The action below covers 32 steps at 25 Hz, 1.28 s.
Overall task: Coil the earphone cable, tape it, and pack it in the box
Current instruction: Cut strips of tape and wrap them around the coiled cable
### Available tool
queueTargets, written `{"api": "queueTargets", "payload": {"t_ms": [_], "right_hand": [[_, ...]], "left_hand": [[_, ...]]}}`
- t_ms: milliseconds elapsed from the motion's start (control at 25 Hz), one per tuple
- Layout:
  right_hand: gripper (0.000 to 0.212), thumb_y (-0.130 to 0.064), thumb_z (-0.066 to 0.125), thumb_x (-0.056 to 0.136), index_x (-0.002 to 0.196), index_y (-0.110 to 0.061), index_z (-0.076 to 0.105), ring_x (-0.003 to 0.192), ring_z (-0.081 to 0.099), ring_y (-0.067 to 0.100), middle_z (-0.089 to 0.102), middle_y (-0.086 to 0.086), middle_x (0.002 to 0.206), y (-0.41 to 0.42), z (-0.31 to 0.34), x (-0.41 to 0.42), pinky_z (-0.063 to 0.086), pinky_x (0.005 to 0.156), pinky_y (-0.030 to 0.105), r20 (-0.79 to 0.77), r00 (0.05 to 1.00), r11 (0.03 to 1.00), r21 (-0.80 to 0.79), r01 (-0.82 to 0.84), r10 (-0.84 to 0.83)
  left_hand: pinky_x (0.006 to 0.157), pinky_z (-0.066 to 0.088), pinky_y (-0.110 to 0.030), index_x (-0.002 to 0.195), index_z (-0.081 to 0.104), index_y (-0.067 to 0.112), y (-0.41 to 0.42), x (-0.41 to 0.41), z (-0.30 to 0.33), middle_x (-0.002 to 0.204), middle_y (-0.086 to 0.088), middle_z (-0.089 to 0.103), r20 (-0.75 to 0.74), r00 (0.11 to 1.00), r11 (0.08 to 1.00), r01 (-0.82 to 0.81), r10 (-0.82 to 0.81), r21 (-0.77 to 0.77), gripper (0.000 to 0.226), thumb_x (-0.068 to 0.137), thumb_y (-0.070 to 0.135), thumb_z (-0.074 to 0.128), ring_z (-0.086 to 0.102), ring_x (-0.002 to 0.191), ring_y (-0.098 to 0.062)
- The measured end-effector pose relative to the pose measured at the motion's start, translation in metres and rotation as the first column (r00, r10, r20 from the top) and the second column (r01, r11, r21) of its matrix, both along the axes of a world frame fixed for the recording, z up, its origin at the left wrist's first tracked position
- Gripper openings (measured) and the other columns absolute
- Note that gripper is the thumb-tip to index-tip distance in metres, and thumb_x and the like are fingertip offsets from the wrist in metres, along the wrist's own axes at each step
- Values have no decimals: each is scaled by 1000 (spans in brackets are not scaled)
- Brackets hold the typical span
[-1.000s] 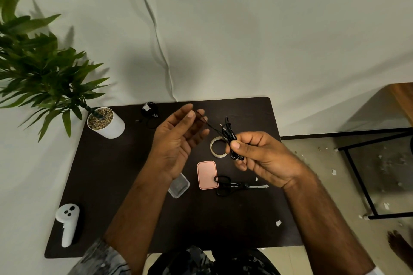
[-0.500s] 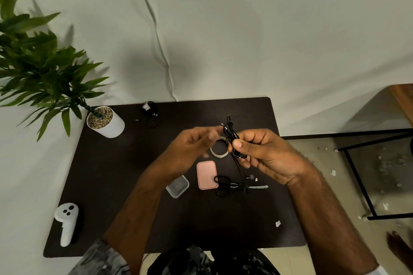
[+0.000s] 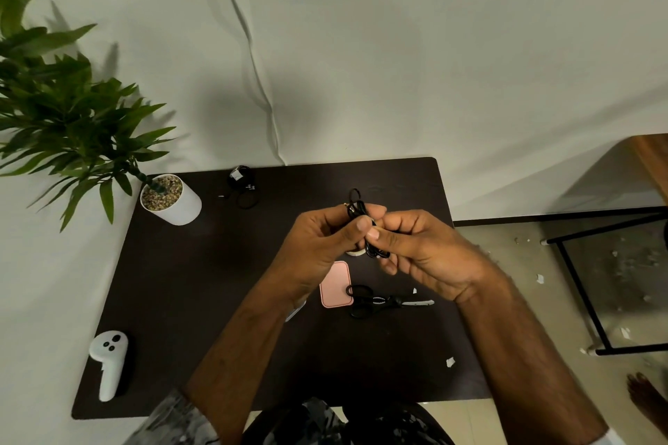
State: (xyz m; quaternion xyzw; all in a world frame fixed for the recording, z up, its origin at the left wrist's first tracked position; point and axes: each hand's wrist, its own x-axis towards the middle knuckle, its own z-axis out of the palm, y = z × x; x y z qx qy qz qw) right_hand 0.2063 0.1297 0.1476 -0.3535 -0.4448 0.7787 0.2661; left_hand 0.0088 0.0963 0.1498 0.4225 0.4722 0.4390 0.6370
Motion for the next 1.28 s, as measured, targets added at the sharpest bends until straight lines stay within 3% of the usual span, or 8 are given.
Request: {"api": "queueTargets", "payload": {"t_ms": [120,280,480,560,680,840,1000,1280], "right_hand": [[27,-19,71,96,112,1,77,73,60,13,71,17,103,-3,-2,-5,50,60,23,51,998,999,-21,43,-42],[30,-23,73,96,107,5,77,60,57,10,70,4,76,-9,0,-16,49,54,21,103,982,985,-53,163,-157],[39,-49,70,94,86,-12,80,66,64,16,71,5,74,-13,2,-12,58,69,33,371,901,974,81,211,-226],[14,-28,77,95,100,-16,80,80,74,20,77,5,87,-11,0,-8,61,86,41,337,891,952,80,296,-306],[24,2,75,91,111,-10,77,98,80,27,81,9,99,-9,1,-7,62,95,44,254,874,909,69,412,-415],[13,-2,72,95,104,-9,78,95,80,26,82,11,99,-10,7,-11,66,75,34,207,836,861,92,500,-508],[8,-14,76,95,99,-21,78,76,72,9,83,1,98,-11,11,-16,47,54,21,237,818,851,105,514,-524],[8,-19,80,92,99,-17,79,62,67,-4,72,-14,68,-19,8,-32,50,51,17,248,733,774,160,613,-633]], "left_hand": [[102,47,-71,124,71,6,-4,9,-3,120,-28,70,61,995,996,-77,79,-43,39,97,33,63,65,112,-52],[100,47,-69,114,73,5,-10,21,-8,123,-23,71,167,957,969,-218,236,-119,32,100,30,59,68,108,-42],[95,59,-46,105,74,11,-10,15,-6,106,-17,76,205,888,906,-374,412,-198,25,97,29,59,74,103,-31],[89,62,-42,108,72,10,-9,9,-5,97,-11,77,174,898,909,-374,405,-185,24,101,26,55,76,95,-28],[74,64,-36,109,72,10,-9,3,-3,86,-6,74,75,928,927,-353,364,-127,25,103,27,54,73,77,-21],[52,55,-27,113,71,8,-11,6,0,83,-5,73,-34,956,956,-292,291,-38,27,104,27,54,67,66,-17],[48,47,-24,111,72,10,-13,14,0,83,-6,74,-59,958,960,-280,279,-11,25,103,27,55,64,63,-15],[51,56,-28,105,77,21,-15,25,2,81,-1,74,-21,947,947,-320,320,-14,20,101,28,59,69,70,-22]]}}
